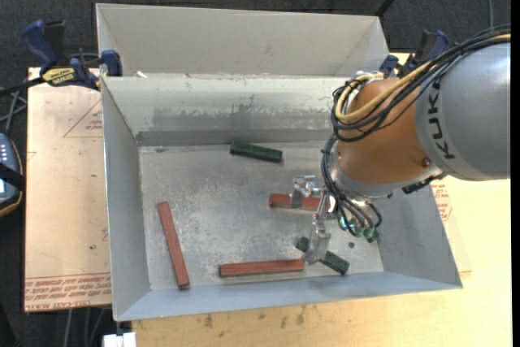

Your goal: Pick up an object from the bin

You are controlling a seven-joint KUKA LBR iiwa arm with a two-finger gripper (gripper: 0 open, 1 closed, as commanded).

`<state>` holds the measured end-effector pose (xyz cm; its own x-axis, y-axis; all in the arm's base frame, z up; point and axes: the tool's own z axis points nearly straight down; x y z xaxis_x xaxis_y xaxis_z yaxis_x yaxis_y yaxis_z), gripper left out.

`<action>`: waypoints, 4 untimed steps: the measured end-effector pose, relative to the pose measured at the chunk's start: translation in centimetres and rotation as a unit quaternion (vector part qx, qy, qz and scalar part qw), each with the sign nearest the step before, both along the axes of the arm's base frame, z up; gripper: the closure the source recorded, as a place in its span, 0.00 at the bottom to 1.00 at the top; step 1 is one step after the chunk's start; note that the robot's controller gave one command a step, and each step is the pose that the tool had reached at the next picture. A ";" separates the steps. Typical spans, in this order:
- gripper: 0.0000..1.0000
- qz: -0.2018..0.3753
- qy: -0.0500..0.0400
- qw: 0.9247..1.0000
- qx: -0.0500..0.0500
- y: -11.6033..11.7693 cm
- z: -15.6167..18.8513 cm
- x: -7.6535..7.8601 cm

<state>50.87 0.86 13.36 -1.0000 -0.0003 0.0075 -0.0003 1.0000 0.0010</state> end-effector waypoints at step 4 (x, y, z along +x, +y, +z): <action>0.00 0.037 -0.003 0.999 0.001 8.1 -3.4 -2.6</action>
Offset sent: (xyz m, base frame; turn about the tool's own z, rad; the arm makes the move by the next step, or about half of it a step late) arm -0.0178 0.0637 -0.0636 -0.1905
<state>48.31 8.99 9.92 -0.9972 -0.0745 0.0007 -0.0745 0.9972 0.0020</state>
